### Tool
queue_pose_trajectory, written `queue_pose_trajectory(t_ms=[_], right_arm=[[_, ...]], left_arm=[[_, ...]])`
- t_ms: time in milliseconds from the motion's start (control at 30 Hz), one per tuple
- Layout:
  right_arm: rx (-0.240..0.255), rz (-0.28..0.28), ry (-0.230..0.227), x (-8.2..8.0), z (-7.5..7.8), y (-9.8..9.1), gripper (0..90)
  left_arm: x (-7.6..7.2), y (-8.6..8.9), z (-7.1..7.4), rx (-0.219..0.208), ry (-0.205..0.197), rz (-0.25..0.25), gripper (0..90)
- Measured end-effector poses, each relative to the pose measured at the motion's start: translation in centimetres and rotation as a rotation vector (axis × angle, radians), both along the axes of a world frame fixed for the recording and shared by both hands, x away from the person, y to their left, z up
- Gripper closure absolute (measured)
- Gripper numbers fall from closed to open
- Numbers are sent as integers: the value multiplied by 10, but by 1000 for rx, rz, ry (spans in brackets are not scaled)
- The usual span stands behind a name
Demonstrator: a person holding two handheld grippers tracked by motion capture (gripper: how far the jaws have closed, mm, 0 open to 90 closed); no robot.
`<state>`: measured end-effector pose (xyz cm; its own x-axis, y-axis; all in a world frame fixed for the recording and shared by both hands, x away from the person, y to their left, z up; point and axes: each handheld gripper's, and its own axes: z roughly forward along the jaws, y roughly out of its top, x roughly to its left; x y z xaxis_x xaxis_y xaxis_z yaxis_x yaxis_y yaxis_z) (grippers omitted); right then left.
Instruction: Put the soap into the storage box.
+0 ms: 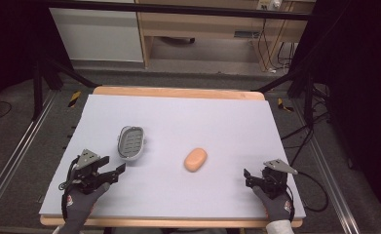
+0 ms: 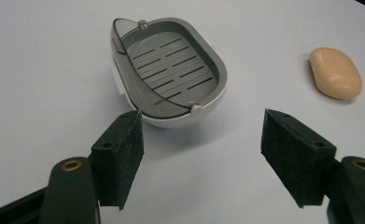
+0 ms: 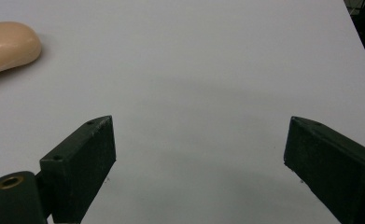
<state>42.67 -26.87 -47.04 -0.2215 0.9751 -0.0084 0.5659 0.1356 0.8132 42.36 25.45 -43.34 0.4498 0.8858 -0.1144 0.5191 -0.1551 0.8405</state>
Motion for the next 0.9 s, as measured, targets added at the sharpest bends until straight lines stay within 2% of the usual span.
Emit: queue_pose_trajectory(t_ms=[500,900], right_arm=[[3,-2,1,1,4,4,81],[6,-8,3,2,4,4,79]], left_arm=[[4,-24,15,20,-28,-57,286],[14,-47,33,3,-61,-92,283]])
